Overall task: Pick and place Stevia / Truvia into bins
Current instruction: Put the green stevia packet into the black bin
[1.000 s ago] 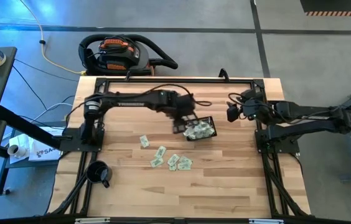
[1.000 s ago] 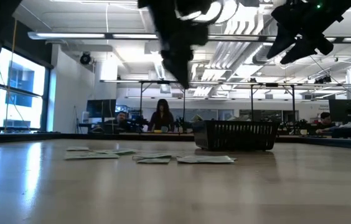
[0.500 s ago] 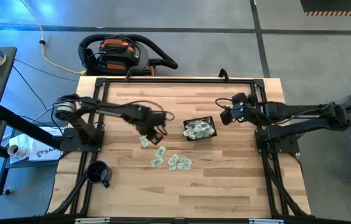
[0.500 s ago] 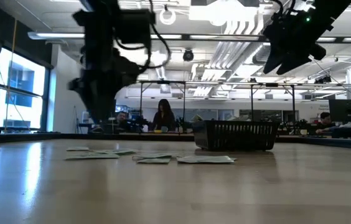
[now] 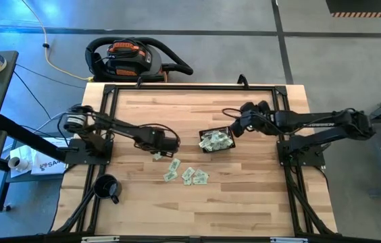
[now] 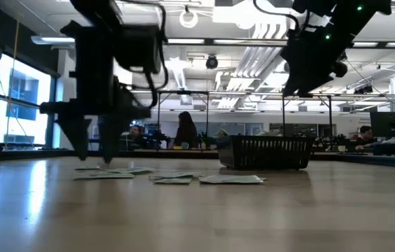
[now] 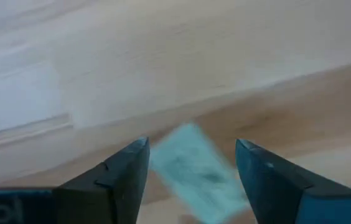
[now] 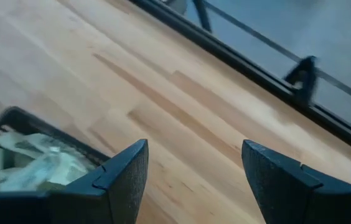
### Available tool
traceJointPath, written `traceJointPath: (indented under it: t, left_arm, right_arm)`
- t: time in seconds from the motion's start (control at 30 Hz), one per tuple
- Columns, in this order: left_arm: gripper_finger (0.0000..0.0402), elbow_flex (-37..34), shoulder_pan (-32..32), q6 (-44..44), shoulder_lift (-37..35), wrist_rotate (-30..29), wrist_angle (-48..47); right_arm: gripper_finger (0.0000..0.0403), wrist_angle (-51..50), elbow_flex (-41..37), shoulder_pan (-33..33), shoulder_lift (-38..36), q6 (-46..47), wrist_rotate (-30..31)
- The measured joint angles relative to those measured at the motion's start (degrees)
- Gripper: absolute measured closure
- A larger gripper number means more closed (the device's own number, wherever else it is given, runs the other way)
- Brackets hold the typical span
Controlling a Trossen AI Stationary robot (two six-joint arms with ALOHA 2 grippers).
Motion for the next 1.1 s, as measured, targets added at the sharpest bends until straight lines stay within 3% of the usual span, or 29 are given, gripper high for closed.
traceJointPath:
  t: [0.2,0.5,0.73,0.97,1.1]
  left_arm:
    - [0.0169,0.4,1.5,2.7,4.6,4.7,0.4]
    - [0.0256,0.2,-0.2,5.7,4.4,6.5,0.2]
    - [0.0373,1.7,0.7,13.7,3.8,5.7,1.5]
    - [0.0378,9.5,5.9,29.2,1.3,3.3,2.6]
    - [0.0380,17.2,8.3,41.8,1.2,1.3,6.8]
  right_arm:
    - [0.0153,3.2,0.0,-1.9,0.3,-2.3,-3.5]
    - [0.0153,2.2,0.0,-2.0,0.1,-2.3,-3.3]
    - [0.0153,2.1,0.0,-2.4,0.1,-3.7,-1.9]
    - [0.0153,1.8,0.0,-3.2,0.0,-4.9,-2.1]
    - [0.0153,4.0,0.0,0.1,-3.2,-6.0,-0.2]
